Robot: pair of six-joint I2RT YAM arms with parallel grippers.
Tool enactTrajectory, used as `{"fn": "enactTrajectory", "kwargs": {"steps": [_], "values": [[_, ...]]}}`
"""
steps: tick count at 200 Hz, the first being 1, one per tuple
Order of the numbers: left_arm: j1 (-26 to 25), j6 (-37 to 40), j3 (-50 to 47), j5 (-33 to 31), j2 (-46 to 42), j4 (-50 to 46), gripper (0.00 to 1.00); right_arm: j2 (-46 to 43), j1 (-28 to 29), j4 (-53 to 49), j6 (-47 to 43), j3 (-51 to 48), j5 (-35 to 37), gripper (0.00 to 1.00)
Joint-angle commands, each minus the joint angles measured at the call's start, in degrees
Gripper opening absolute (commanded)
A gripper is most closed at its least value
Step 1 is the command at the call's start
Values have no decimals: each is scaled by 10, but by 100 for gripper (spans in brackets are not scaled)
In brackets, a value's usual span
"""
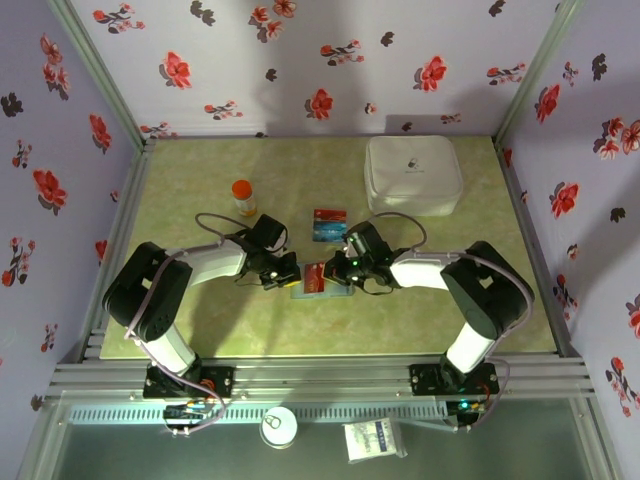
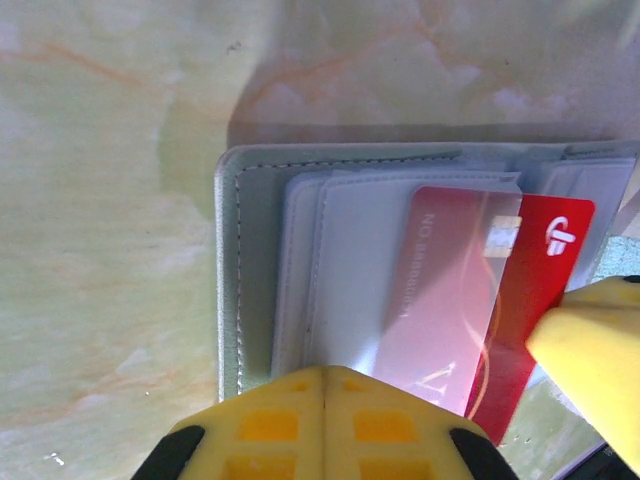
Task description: Take the credit cards out of the card holder
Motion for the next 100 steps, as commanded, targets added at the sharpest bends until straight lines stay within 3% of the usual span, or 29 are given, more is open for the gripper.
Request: {"fn": "enactTrajectory", "kwargs": {"steps": [1,53,100], "values": [[-2,10,-3,-20,5,-33,0,-30,-9,-60,-31,-7,20,6],[-2,4,-10,-11,-9,-16,0,-60,-11,-206,-84,32,74,6],[-2,1,-17,7,-13,11,0,-49,-10,-244,-92,65,84,5]]}}
